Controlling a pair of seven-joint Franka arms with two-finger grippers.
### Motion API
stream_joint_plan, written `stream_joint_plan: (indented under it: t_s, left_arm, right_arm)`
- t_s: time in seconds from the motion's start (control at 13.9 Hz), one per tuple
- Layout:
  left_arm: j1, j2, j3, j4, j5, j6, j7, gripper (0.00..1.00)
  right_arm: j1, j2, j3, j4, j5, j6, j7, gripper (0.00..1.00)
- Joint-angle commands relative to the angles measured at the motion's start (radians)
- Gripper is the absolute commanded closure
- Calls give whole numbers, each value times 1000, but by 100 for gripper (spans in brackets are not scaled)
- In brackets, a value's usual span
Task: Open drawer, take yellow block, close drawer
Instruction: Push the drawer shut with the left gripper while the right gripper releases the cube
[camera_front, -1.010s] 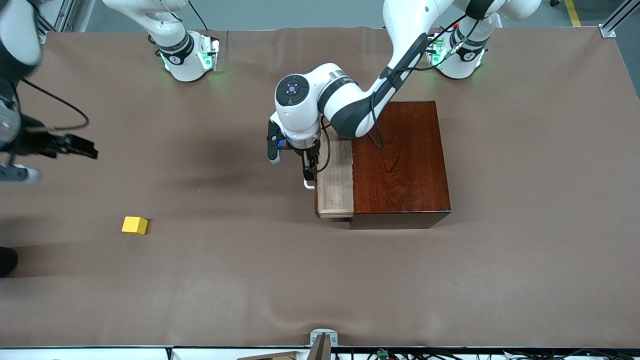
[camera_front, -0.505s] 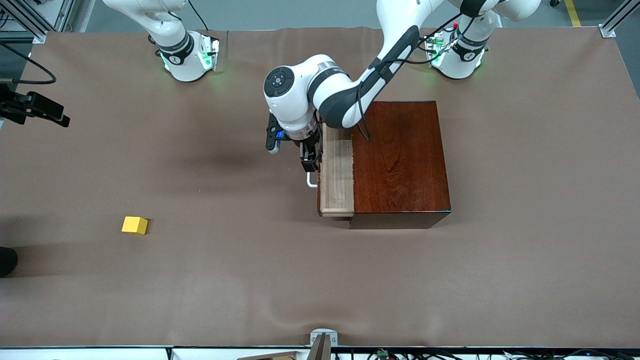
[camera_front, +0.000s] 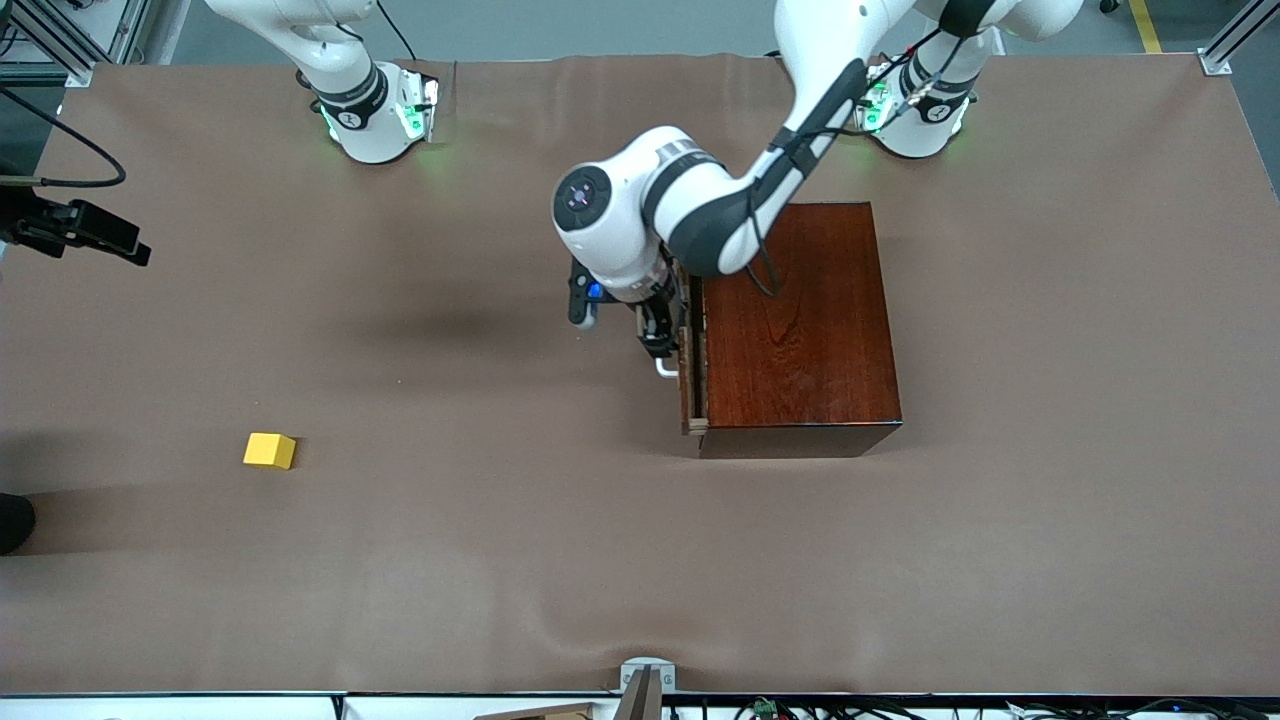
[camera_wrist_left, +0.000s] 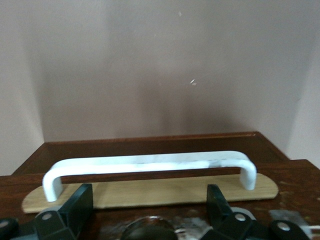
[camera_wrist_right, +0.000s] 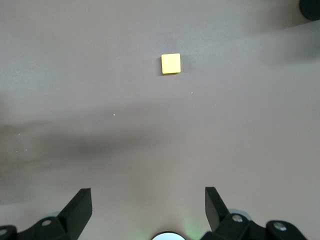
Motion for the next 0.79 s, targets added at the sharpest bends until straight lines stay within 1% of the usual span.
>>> stream_joint_plan:
  t_s: [0.0, 0.14, 0.43, 0.72]
  left_arm:
    - [12, -54, 0, -40, 32, -20, 38, 0]
    - [29, -57, 0, -40, 30, -29, 68, 0]
    - [33, -59, 0, -40, 33, -76, 67, 0]
    - [33, -57, 2, -37, 32, -78, 59, 0]
  right_arm:
    - [-6, -9, 9, 12, -2, 0, 19, 0]
    - [-7, -6, 9, 12, -2, 2, 17, 0]
    - [-9, -6, 9, 15, -2, 3, 19, 0]
    - [-10, -6, 9, 20, -2, 9, 19, 0]
